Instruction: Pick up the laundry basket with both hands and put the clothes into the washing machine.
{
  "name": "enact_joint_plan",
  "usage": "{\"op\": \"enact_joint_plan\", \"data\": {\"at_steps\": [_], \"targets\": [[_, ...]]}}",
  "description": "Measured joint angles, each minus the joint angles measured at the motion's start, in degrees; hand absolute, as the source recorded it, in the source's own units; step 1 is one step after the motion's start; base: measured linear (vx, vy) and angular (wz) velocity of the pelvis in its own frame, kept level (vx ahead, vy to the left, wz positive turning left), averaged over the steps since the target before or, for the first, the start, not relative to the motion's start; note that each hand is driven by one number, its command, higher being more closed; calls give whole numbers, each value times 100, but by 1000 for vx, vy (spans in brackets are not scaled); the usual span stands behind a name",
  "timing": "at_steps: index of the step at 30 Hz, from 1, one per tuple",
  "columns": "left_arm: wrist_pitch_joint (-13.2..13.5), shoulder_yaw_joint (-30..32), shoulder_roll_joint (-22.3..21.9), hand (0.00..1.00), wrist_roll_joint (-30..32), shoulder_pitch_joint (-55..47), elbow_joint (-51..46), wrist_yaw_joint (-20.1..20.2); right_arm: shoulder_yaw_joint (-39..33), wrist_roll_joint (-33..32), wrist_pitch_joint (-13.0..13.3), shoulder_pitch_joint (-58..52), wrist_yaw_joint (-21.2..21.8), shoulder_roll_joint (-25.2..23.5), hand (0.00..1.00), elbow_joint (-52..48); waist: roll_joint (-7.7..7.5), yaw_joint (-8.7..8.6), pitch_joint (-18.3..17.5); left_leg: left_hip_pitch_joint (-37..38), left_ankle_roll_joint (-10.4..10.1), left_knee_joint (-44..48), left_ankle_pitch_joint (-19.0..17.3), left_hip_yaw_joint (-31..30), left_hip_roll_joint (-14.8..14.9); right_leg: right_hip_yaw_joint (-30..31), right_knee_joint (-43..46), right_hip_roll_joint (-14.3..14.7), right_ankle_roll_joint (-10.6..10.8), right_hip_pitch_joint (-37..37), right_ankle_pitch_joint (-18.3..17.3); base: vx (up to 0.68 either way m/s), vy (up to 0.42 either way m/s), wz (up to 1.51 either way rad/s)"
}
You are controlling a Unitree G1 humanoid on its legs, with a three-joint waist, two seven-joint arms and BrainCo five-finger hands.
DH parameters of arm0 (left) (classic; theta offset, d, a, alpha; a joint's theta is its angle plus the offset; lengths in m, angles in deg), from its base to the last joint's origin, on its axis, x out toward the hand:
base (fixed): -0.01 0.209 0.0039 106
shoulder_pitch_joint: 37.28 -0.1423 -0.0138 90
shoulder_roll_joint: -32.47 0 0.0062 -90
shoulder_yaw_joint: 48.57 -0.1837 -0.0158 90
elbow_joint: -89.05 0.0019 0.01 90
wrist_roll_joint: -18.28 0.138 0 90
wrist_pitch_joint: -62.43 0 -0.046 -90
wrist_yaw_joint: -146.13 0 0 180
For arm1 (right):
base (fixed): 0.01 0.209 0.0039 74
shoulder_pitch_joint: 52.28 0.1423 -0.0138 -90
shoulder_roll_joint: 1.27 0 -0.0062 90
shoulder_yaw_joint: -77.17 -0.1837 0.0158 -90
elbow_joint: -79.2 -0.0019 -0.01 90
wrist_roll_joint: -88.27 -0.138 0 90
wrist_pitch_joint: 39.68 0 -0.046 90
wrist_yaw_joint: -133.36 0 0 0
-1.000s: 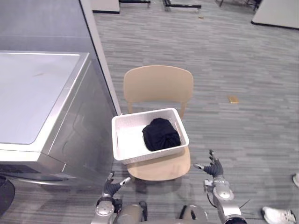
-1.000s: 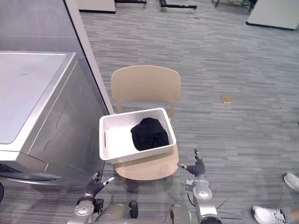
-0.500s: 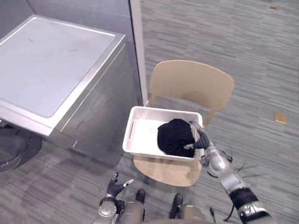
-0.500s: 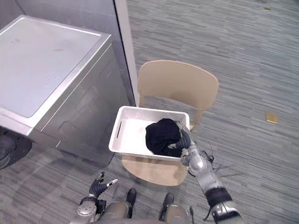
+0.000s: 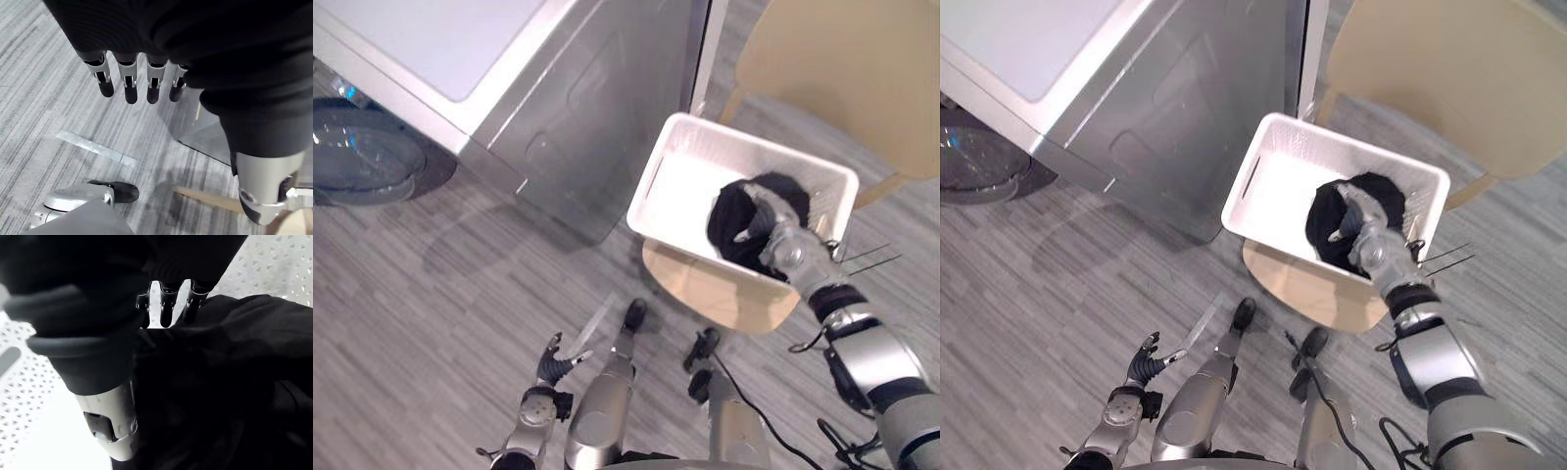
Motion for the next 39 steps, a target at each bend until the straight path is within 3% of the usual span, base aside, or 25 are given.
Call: {"op": "enact_joint_plan", "data": {"at_steps": [4,5,15,19,21,24,29,31,35,39], "targets": [[27,-282,-27,0,-230,438,-4,-111,45,108,-219,563,3,142,0,788,167,167,100,-310,-56,-264,265,-161,64,-45,132,7,-9,-430,0,-64,-97,9],[33,-395,-51,0,-278,561,5,-122,43,108,-288,716,2,198,100,887,232,183,134,-410,-64,-264,292,-208,63,-34,181,2,-16,-531,-6,-54,-97,8],[77,-678,-326,0,-446,934,-6,-191,90,-196,-383,1079,-115,414,100,721,296,294,197,-555,-128,-267,349,-189,87,140,497,-26,-76,-884,-142,-40,-89,-4],[63,-629,-297,0,-446,997,-37,-196,-98,-389,-414,916,-111,282,100,23,207,240,329,-327,-128,-272,349,-37,128,284,473,24,-78,-722,-140,-24,-81,-14],[44,-563,-277,0,-446,987,-112,-196,-344,-610,-409,744,-129,172,100,-572,189,115,352,-164,-128,-275,348,15,145,305,423,50,-79,-544,-139,-9,-81,-5],[17,-519,-260,0,-445,936,-248,-196,-939,-1214,-334,316,-241,-82,100,-1706,163,-27,333,151,-112,-281,314,135,180,397,259,123,-82,-207,-97,-17,-63,-17],[-106,-300,-158,0,-390,391,-194,-84,-1643,-2855,40,-1149,-365,-1036,100,-3464,-327,-282,-97,553,-8,-282,111,450,266,627,-110,279,-21,216,-12,31,-48,-24],[-143,-300,-162,0,-376,155,-180,-47,-1732,-3310,138,-1820,-314,-1313,100,-4004,-414,-347,-304,776,21,-281,58,491,253,649,-205,281,-10,471,8,104,-17,-6],[-151,-211,-169,0,-314,-263,-170,55,-1805,-4168,315,-3028,-5,-2099,100,-5078,-503,-365,-870,1233,49,-281,-112,780,269,915,-442,350,31,891,50,103,-2,-29],[-157,13,-160,0,-265,-507,-29,53,-1499,-4710,512,-3248,167,-2546,100,-5588,-580,-354,-1075,1596,56,-283,-261,1412,361,1510,-702,508,8,1053,298,3,28,-88]]}}
